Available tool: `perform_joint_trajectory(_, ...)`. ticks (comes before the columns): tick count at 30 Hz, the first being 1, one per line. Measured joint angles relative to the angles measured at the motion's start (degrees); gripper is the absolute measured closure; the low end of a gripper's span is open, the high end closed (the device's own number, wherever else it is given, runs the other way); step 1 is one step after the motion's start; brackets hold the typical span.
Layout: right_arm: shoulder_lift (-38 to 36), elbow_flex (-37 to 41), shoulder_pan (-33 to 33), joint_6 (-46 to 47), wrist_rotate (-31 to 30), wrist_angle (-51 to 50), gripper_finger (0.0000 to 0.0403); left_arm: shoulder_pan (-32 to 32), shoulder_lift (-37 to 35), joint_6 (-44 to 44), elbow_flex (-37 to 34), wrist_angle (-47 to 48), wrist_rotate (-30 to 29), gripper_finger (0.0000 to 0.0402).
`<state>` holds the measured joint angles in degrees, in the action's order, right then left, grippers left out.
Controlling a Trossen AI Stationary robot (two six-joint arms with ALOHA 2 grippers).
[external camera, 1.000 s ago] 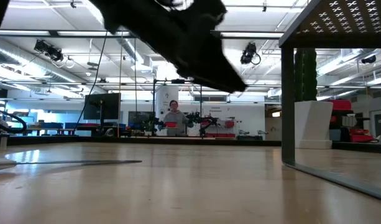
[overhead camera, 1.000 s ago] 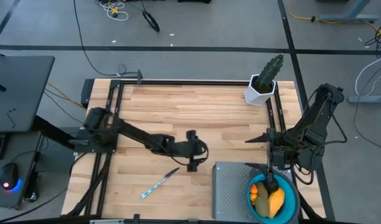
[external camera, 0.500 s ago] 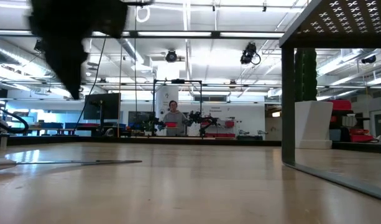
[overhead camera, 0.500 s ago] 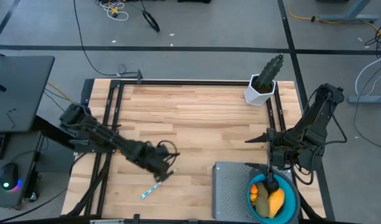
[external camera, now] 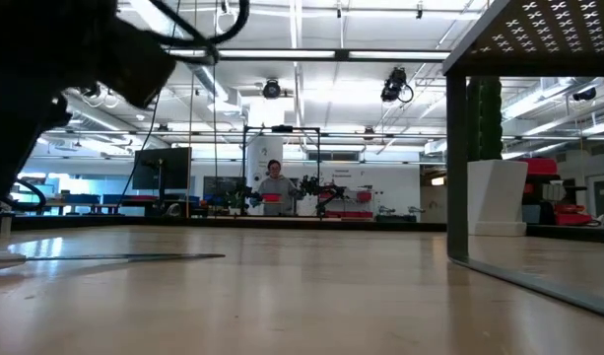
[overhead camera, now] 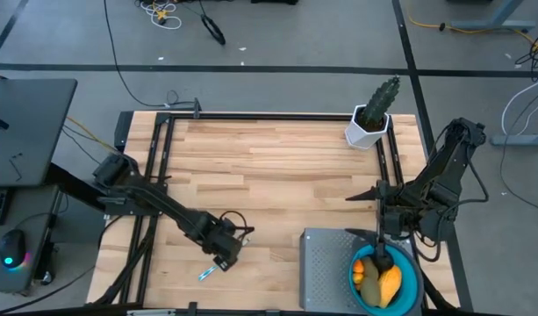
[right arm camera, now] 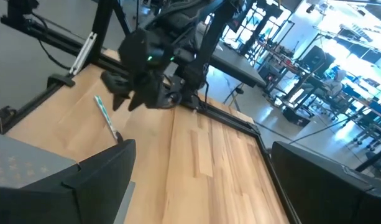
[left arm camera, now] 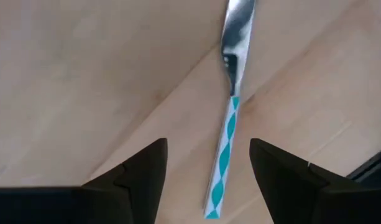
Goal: Pick & Place Fruit
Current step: Put the white patterned table knife on the shelf
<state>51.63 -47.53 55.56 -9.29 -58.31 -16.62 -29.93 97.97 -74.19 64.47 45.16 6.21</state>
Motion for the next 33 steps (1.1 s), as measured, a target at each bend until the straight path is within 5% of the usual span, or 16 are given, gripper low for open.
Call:
perform_joint_trajectory(5, -0.02, 0.02, -0.03, -0.17, -0.06, -0.39, 0.0016, 0.00, 3.36, -0.15, 0.54, -0.05, 2.44, 0.0159)
perform_joint_trajectory(16, -0.02, 0.02, -0.14, -1.50, -0.11, -1.22, 0.0016, -1.16, 5.45, -2.02, 0.89, -6.90, -3.50, 0.0159)
perform_joint_trajectory(33, -0.04, 0.02, -4.45, -4.08, 0.50, -2.92, 0.0016, -3.12, 12.77, -4.98, 5.81, -0.98, -4.91, 0.0177)
